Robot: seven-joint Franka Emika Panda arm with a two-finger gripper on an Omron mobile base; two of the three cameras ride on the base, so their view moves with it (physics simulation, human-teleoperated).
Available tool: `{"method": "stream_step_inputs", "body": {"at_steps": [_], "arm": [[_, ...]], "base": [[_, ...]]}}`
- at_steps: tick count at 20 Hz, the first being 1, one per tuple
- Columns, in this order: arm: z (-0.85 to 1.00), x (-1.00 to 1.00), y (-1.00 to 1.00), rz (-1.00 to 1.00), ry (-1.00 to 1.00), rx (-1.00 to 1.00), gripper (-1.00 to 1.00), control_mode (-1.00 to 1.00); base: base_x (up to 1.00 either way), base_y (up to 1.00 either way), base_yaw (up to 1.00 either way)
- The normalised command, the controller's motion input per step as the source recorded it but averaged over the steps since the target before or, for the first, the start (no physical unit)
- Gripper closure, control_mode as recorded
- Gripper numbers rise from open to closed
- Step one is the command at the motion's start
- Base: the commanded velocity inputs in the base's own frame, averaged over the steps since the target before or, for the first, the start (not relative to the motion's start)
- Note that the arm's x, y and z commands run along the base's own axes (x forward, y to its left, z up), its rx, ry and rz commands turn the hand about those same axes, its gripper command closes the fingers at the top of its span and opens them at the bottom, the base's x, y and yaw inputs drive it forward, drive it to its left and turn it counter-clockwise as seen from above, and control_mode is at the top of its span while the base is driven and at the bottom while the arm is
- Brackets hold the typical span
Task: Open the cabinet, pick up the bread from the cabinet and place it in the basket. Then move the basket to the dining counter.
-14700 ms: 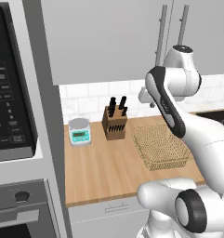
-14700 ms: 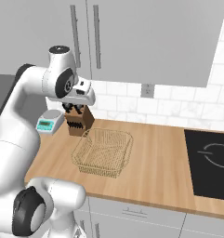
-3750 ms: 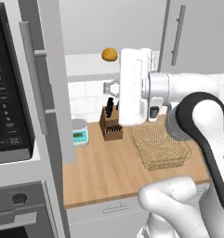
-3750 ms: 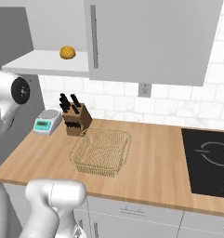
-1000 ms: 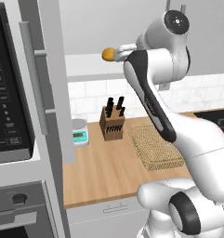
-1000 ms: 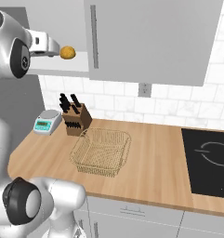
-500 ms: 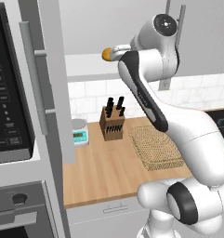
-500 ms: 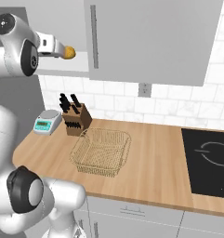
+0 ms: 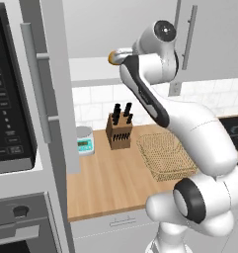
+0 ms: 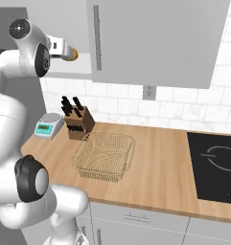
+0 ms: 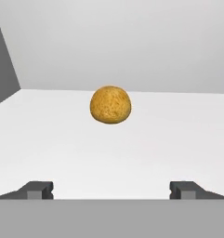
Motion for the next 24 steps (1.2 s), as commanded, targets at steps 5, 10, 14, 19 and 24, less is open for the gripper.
{"method": "stream_step_inputs", "body": {"at_steps": [5, 10, 14, 19, 24], "arm": [[0.00, 0.47, 0.02, 0.00, 0.01, 0.00, -1.00, -1.00], [0.00, 0.49, 0.02, 0.00, 0.02, 0.00, -1.00, -1.00], [0.00, 0.41, 0.02, 0.00, 0.00, 0.00, -1.00, -1.00], [-0.02, 0.33, 0.03, 0.00, 0.00, 0.00, -1.00, -1.00], [-0.15, 0.26, 0.08, 0.00, 0.00, -0.01, -1.00, -1.00]], "base": [[0.00, 0.00, 0.00], [0.00, 0.00, 0.00], [0.00, 0.00, 0.00], [0.00, 0.00, 0.00], [0.00, 0.00, 0.00]]}}
